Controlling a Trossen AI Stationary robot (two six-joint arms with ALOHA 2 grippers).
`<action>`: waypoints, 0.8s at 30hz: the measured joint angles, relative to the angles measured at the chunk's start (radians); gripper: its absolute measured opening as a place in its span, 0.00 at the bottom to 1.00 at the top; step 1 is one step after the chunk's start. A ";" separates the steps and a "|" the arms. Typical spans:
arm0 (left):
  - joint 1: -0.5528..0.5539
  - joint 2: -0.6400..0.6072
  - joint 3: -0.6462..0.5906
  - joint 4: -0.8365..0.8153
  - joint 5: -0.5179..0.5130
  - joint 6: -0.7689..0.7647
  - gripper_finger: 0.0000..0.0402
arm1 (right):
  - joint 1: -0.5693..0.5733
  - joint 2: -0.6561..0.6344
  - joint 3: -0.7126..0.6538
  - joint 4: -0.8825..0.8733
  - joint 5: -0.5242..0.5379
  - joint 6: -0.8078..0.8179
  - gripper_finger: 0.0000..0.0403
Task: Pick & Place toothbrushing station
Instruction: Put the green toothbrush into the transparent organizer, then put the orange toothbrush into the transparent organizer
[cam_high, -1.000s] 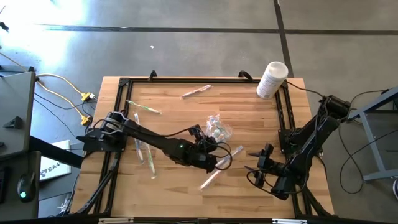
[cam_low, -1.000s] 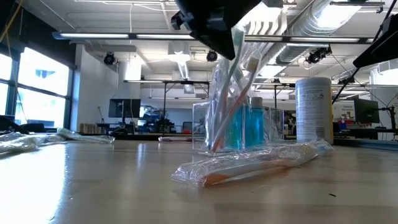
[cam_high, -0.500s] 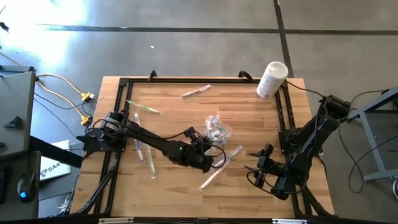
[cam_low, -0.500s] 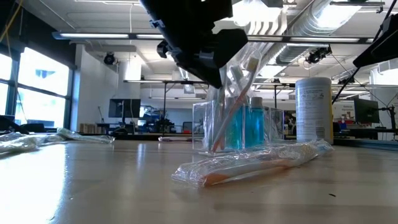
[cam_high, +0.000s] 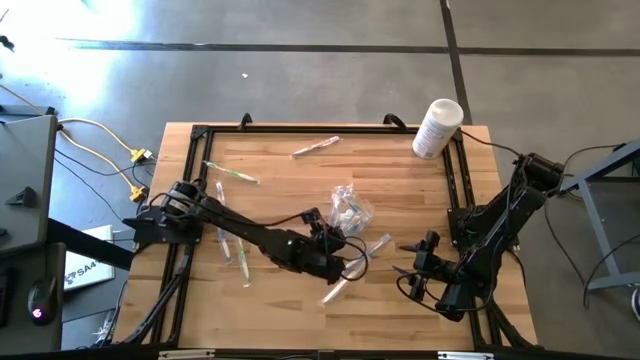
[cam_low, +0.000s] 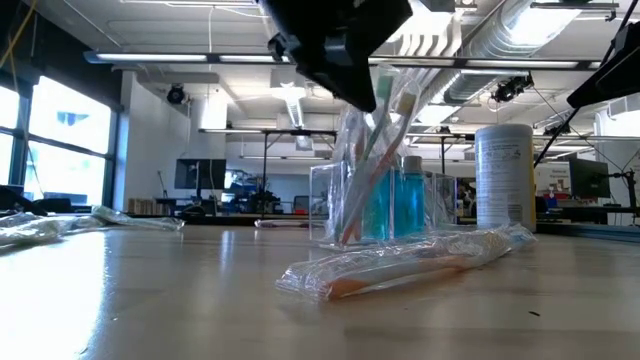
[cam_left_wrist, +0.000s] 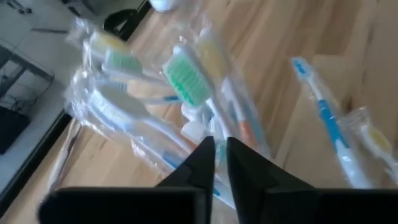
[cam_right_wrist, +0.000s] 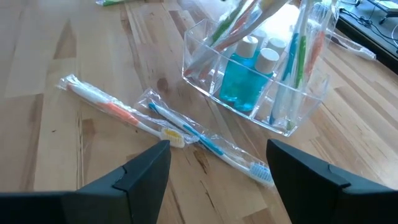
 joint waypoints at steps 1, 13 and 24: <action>-0.006 0.000 0.012 -0.011 -0.001 0.003 0.12 | 0.000 0.000 0.000 0.001 0.000 0.000 0.64; -0.051 0.000 0.194 -0.227 0.214 -0.125 0.41 | 0.000 0.000 0.000 0.003 -0.003 0.000 0.64; -0.104 0.072 0.222 -0.076 0.460 -0.176 0.41 | 0.001 0.000 0.000 0.004 0.008 0.000 0.64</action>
